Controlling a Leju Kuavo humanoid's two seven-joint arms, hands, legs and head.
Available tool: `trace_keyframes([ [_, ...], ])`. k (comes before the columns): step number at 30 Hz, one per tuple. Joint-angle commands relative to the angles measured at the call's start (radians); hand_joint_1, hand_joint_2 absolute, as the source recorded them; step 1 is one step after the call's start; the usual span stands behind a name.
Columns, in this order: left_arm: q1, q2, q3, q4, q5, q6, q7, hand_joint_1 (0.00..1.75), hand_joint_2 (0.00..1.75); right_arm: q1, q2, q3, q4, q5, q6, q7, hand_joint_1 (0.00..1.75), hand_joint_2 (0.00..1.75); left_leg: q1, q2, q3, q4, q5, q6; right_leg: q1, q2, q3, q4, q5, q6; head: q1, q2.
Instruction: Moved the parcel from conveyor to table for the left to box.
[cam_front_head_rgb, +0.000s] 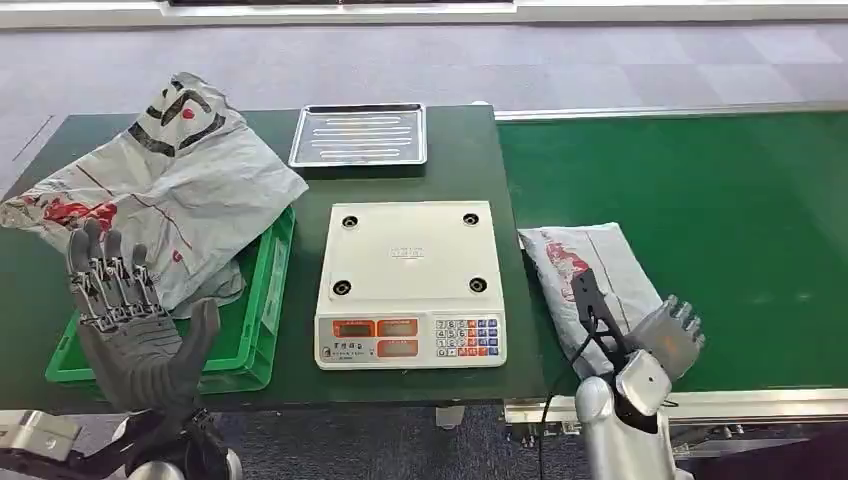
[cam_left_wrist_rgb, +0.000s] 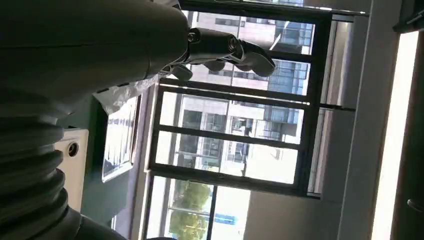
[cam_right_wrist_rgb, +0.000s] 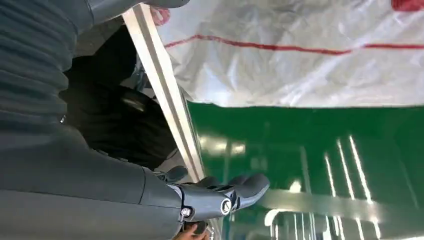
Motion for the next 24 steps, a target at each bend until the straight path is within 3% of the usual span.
trace_keyframes([
  [1,-0.028,-0.013,0.052,0.036,-0.004,-0.011,0.010,0.00,1.75,0.011,-0.023,0.025,0.041,-0.093,0.167,-0.075,0.00,1.75,0.000,0.001,0.003,-0.002,0.000,0.001,0.000,-0.002,0.004,-0.002,-0.001,0.000,0.000,0.000],
  [3,-0.026,-0.014,0.056,0.036,-0.005,-0.018,0.012,0.00,1.75,0.033,-0.033,0.078,0.065,-0.158,0.222,-0.142,0.00,1.75,0.000,0.002,0.004,-0.002,-0.001,0.000,0.001,-0.001,0.004,-0.003,0.000,0.000,0.000,0.000],
  [8,-0.034,-0.017,0.066,0.034,-0.009,-0.028,0.015,0.00,1.75,0.056,-0.049,0.141,0.095,-0.208,0.234,-0.150,0.00,1.75,0.001,0.001,0.005,-0.003,-0.001,0.001,0.001,-0.002,0.005,-0.003,0.000,-0.001,0.000,0.000],
  [16,-0.028,-0.021,0.080,0.010,-0.018,-0.039,0.028,0.00,1.75,0.089,-0.057,0.172,-0.001,-0.260,0.261,-0.143,0.00,1.75,0.000,0.001,0.002,-0.001,-0.001,0.001,0.001,-0.001,0.003,-0.002,-0.001,0.000,0.000,0.000],
  [17,-0.030,-0.025,0.082,0.011,-0.019,-0.039,0.029,0.00,1.75,0.098,-0.055,0.172,-0.016,-0.262,0.260,-0.137,0.09,1.75,0.000,0.001,0.001,-0.001,-0.001,0.001,0.000,-0.001,0.001,-0.001,-0.001,0.000,0.000,0.000],
  [18,-0.032,-0.025,0.083,0.010,-0.020,-0.040,0.031,0.00,1.75,0.101,-0.053,0.170,-0.021,-0.269,0.258,-0.135,0.44,1.75,0.000,0.001,0.002,-0.001,-0.001,0.001,0.001,-0.002,0.003,-0.002,-0.001,0.000,0.000,0.000],
  [19,-0.032,-0.025,0.083,0.010,-0.020,-0.040,0.031,0.00,1.75,0.101,-0.053,0.170,-0.021,-0.269,0.258,-0.135,1.75,1.75,0.000,0.000,0.002,-0.001,-0.001,0.001,0.000,-0.002,0.002,-0.001,-0.001,0.000,0.000,0.000],
  [24,-0.037,-0.031,0.090,0.008,-0.021,-0.044,0.038,0.00,1.75,0.112,-0.057,0.174,-0.039,-0.276,0.260,-0.135,1.75,1.75,0.000,0.000,0.001,0.000,-0.001,0.001,0.000,-0.001,0.001,-0.001,-0.001,0.000,0.000,0.000],
])
